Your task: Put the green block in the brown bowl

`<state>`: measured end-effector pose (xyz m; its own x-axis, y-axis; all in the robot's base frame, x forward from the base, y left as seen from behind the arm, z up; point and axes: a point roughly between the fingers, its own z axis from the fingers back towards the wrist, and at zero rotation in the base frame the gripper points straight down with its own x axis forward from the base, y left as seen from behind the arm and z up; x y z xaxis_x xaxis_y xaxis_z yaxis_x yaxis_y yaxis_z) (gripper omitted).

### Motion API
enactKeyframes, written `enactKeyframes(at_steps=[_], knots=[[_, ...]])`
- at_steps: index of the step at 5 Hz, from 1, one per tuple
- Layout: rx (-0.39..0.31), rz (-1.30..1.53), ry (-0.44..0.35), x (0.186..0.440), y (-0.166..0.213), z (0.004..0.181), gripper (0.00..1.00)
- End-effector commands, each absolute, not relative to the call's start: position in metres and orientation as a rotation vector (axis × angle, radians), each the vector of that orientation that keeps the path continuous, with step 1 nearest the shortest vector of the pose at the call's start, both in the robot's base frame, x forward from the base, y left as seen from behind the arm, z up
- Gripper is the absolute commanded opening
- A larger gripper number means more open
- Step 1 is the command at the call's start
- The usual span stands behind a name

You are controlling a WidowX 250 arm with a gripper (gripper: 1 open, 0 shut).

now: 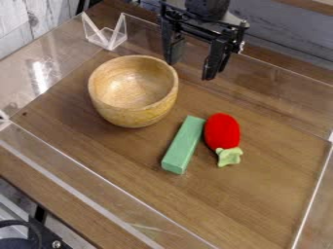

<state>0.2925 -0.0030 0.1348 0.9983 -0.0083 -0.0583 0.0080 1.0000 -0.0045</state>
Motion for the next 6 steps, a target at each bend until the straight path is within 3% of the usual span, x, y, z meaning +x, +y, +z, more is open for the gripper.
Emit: enactKeyframes(at_steps=[1,4,6], knots=[[-0.018,0.038,0.078,0.28,-0.001,0.128,1.0],[-0.031,0.151,0.036,0.229,-0.017,0.087,1.0],[-0.025,0.155,-0.08,0.231,-0.042,0.08,1.0]])
